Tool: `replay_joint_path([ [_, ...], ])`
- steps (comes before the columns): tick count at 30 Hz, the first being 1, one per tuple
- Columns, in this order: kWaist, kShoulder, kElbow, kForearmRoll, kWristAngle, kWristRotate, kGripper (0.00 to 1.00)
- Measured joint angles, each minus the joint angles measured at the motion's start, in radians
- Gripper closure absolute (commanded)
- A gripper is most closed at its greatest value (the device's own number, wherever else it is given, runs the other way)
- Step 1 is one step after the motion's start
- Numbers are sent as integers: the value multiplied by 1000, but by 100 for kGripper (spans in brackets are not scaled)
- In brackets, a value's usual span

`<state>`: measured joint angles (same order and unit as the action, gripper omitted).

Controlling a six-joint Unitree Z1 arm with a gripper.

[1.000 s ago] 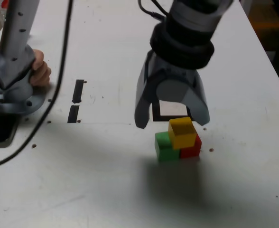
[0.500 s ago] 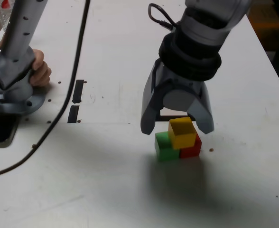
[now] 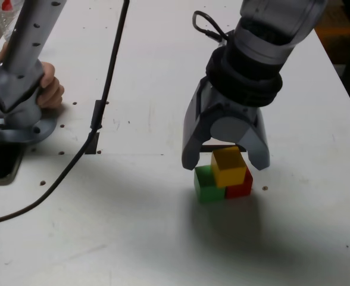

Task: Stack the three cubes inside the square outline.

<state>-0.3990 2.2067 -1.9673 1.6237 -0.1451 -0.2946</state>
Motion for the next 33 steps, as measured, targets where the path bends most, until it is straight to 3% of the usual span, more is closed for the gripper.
replay_joint_path([
  [4, 0, 5, -3, 0, -1, -1, 16],
  [8, 0, 19, -4, 0, -10, -4, 26],
  [16, 0, 21, -7, 0, -10, -24, 62],
  [20, -4, 21, -41, 1, 8, -26, 74],
  [33, -19, 21, -52, 1, 8, -31, 79],
])
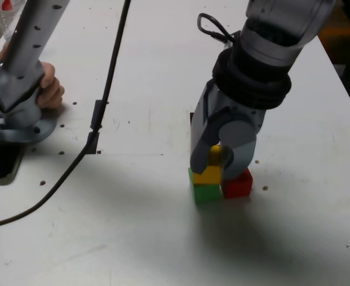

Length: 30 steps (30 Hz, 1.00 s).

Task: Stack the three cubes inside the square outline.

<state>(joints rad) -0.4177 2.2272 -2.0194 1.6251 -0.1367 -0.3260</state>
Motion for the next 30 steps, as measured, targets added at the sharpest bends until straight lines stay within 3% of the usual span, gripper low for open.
replay_joint_path([
  [11, -12, -5, -6, 0, 26, -16, 79],
  [14, -14, -5, -10, 0, 33, -16, 68],
  [17, -18, -5, -18, 0, 40, -15, 41],
  [20, -26, -5, -19, 0, 43, -12, 23],
  [30, -37, -49, 19, 0, 76, -21, 20],
])
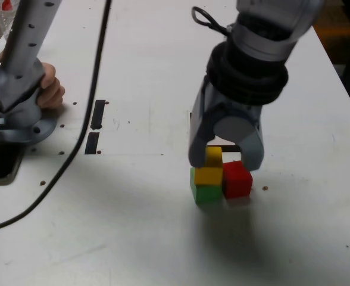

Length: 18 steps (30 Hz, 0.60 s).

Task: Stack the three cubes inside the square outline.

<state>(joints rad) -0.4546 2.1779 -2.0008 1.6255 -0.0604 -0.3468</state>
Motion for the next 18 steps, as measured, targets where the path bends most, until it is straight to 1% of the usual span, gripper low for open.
replay_joint_path([
  [8, 0, -14, 67, 1, 1, -1, 19],
  [18, -3, -12, 99, 1, -26, -1, 19],
])
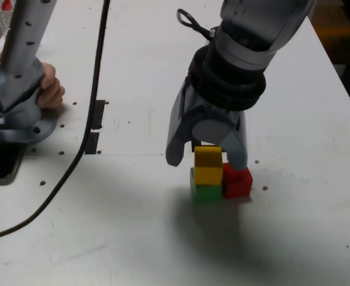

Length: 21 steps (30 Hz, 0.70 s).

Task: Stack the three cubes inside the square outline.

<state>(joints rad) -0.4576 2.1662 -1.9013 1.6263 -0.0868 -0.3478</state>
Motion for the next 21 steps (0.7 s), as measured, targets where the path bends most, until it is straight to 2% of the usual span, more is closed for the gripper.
replay_joint_path([
  [8, 0, 39, 16, -2, -21, 10, 20],
  [12, 0, 43, 17, -3, -25, 11, 26],
  [17, -1, 52, 14, -5, -17, 12, 43],
  [21, -3, 52, -13, -5, 9, 21, 64],
])
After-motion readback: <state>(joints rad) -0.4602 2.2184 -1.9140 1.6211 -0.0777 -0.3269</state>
